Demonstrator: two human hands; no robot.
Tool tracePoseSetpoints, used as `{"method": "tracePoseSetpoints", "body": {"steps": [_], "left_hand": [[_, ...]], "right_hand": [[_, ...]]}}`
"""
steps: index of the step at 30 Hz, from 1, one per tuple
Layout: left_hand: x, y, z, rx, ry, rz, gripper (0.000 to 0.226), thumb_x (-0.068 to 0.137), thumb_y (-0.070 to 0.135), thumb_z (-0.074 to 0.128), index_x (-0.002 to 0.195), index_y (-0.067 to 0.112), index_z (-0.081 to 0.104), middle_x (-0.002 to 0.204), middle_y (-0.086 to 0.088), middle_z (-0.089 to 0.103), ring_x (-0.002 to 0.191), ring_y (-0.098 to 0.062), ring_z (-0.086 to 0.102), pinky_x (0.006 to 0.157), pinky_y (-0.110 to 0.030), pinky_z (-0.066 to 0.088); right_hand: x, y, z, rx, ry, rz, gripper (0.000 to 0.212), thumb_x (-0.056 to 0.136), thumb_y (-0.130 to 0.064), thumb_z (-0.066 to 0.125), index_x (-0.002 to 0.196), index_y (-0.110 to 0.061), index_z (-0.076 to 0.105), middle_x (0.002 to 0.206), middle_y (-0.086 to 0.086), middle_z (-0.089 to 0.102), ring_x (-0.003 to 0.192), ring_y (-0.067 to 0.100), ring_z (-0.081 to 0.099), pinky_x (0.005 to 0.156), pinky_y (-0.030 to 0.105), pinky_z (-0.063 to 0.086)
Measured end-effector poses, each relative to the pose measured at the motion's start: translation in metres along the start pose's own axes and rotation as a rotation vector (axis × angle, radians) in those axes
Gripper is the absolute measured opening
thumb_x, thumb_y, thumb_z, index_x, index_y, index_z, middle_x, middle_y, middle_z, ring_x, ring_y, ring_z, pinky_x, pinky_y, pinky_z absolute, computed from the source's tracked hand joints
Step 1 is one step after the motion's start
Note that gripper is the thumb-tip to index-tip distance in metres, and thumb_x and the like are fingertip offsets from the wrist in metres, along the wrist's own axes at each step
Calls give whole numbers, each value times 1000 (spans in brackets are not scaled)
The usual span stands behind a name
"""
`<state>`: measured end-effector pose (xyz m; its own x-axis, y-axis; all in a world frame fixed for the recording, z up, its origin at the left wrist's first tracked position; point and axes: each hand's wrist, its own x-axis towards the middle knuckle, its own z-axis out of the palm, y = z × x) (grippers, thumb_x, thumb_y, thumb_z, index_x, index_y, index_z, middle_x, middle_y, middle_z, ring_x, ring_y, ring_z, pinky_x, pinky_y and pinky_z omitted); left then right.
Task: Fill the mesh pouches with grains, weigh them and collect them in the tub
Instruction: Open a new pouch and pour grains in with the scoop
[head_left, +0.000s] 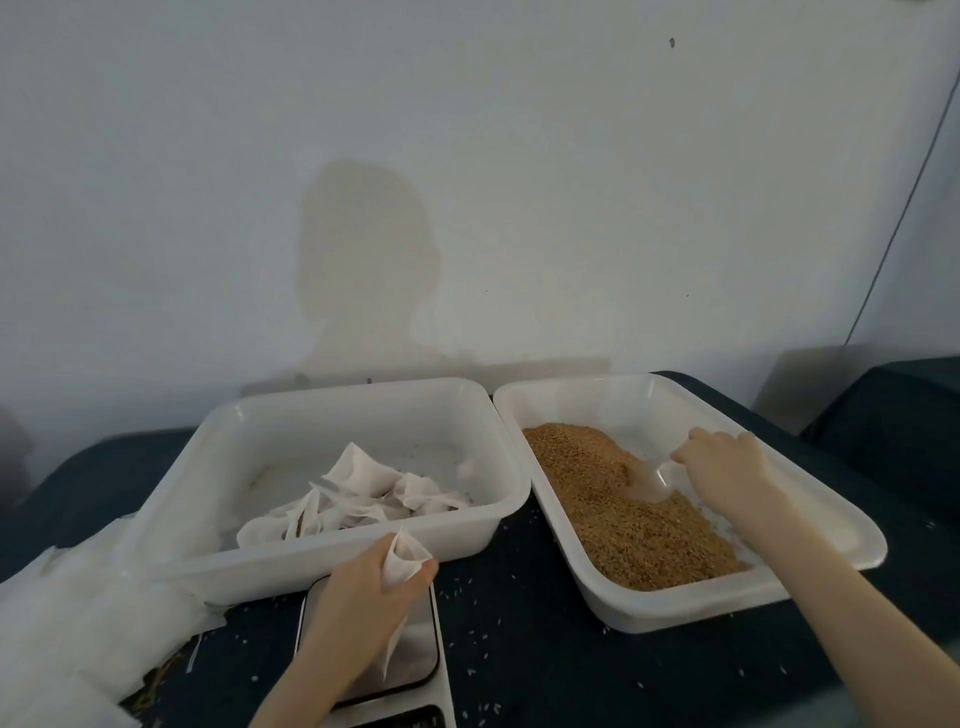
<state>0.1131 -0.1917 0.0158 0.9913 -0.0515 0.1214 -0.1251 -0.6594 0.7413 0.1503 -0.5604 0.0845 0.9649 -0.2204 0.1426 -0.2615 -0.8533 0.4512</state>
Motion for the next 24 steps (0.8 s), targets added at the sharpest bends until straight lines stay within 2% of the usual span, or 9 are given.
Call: {"method": "tracePoseSetpoints", "body": {"steps": [3, 6, 10, 15, 19, 24], "left_hand": [[1, 0, 2, 31, 1, 7, 16, 85, 40, 63, 78, 30, 54, 73, 8, 61, 67, -2, 55, 55, -9, 38], [1, -2, 0, 33, -9, 20, 19, 85, 38, 63, 83, 19, 59, 77, 2, 65, 68, -4, 55, 58, -12, 39], [3, -4, -5, 47, 11, 29, 20, 85, 41, 62, 74, 28, 54, 69, 7, 61, 64, -3, 54, 57, -13, 38], [4, -3, -3, 44, 18, 42, 17, 85, 43, 62, 77, 29, 56, 71, 8, 63, 67, -3, 58, 60, -15, 41], [2, -3, 1, 33, -7, 40, 14, 84, 44, 62, 79, 32, 56, 73, 9, 64, 69, -2, 58, 57, -10, 40], [3, -4, 3, 50, -5, 31, 15, 83, 48, 62, 79, 35, 54, 70, 13, 62, 67, 1, 58, 54, -10, 37]], "right_hand": [[15, -9, 9, 100, -31, -12, 42, 92, -6, 45, 124, -31, 58, 113, -4, 52, 106, 16, 56, 78, 29, 34], [20, -13, 19, 184, -46, 0, 41, 94, -6, 45, 125, -31, 57, 114, -3, 51, 106, 15, 55, 76, 29, 33], [19, -7, 33, 265, -25, 16, 37, 94, -8, 43, 116, -33, 59, 101, -4, 49, 91, 14, 54, 71, 29, 35], [16, -3, 40, 366, 88, 59, 50, 93, -8, 47, 132, -39, 50, 119, -7, 51, 105, 13, 56, 80, 29, 41], [15, -6, 44, 398, 191, 66, 49, 93, -7, 49, 130, -39, 52, 119, -9, 52, 104, 12, 54, 81, 28, 39], [15, -9, 45, 569, 145, 62, 44, 99, -12, 40, 134, -36, 50, 121, -5, 50, 107, 16, 54, 85, 32, 40]]}}
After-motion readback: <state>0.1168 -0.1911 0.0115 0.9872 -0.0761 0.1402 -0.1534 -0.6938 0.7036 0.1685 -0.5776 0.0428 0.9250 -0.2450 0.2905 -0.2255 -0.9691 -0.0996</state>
